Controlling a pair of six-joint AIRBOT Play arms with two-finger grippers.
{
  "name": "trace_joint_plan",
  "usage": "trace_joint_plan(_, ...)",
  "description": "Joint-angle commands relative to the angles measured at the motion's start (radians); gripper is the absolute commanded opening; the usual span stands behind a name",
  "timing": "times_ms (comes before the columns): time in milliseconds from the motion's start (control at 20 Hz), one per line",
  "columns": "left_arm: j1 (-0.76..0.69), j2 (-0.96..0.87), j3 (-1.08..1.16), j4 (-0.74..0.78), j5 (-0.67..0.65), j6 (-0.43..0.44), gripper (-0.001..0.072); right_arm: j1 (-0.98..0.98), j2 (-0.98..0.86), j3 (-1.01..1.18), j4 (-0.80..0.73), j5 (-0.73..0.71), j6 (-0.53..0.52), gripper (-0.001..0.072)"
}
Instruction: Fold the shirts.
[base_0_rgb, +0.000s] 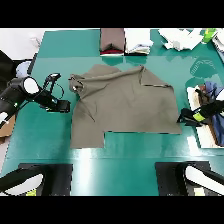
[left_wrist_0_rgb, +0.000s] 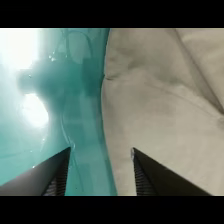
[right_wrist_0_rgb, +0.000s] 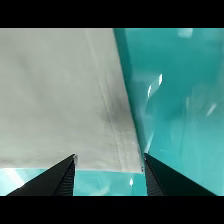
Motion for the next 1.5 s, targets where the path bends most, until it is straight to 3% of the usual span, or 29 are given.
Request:
trace_joint_plan(0, 0.001, 0.001, -0.004, -0.003, 0.005, 0.0, 0.0465, 0.029, 0.004, -0.068, -0.003, -0.045, 0.002, 0.0488)
trace_joint_plan(300, 0.001, 0.001, -0.004, -0.003, -0.002, 0.0, 0.0465, 0.064, 0.004, -0.109, -0.004, -0.069, 0.008, 0.0478)
trace_joint_plan(400, 0.001, 0.001, -0.004, -0.003, 0.0, 0.0, 0.0465, 0.064, 0.005, -0.108, -0.004, -0.069, 0.008, 0.0416)
trace_joint_plan(450, 0.001, 0.001, -0.005, -0.003, 0.003, 0.0, 0.0465, 0.064, 0.005, -0.108, -0.004, -0.069, 0.008, 0.0339)
trace_joint_plan(500, 0.001, -0.001, -0.005, -0.003, 0.017, 0.001, 0.0466, 0.064, 0.005, -0.108, -0.004, -0.069, 0.006, 0.0144)
trace_joint_plan(600, 0.001, -0.002, -0.005, -0.004, 0.064, 0.001, 0.0467, 0.064, 0.005, -0.108, -0.005, -0.069, 0.006, 0.0014)
trace_joint_plan(700, 0.001, -0.002, -0.005, -0.014, 0.124, 0.003, 0.047, 0.064, 0.005, -0.108, -0.004, -0.07, 0.006, 0.0017)
trace_joint_plan(750, 0.001, -0.008, -0.004, -0.03, 0.148, 0.011, 0.0587, 0.064, 0.005, -0.108, -0.004, -0.07, 0.006, 0.0017)
trace_joint_plan(800, 0.001, -0.024, -0.004, -0.058, 0.161, 0.027, 0.0616, 0.064, 0.005, -0.108, -0.004, -0.07, 0.006, 0.0017)
trace_joint_plan(950, 0.001, -0.105, -0.004, -0.16, 0.158, 0.089, 0.0616, 0.064, 0.005, -0.108, -0.004, -0.071, 0.006, 0.0017)
trace_joint_plan(1200, 0.001, -0.223, -0.003, -0.176, 0.171, 0.09, 0.0613, 0.064, 0.005, -0.108, -0.004, -0.071, 0.006, 0.0017)
trace_joint_plan(1300, 0.001, -0.231, -0.002, -0.182, 0.179, 0.09, 0.0409, 0.064, 0.005, -0.108, -0.004, -0.072, 0.006, 0.0017)
trace_joint_plan(1400, 0.001, -0.227, -0.001, -0.202, 0.179, 0.106, 0.0092, 0.065, 0.005, -0.097, -0.003, -0.074, 0.006, 0.0017)
trace_joint_plan(1450, 0.001, -0.217, 0.002, -0.201, 0.178, 0.117, 0.003, 0.065, 0.007, -0.079, 0.0, -0.068, 0.006, 0.0017)
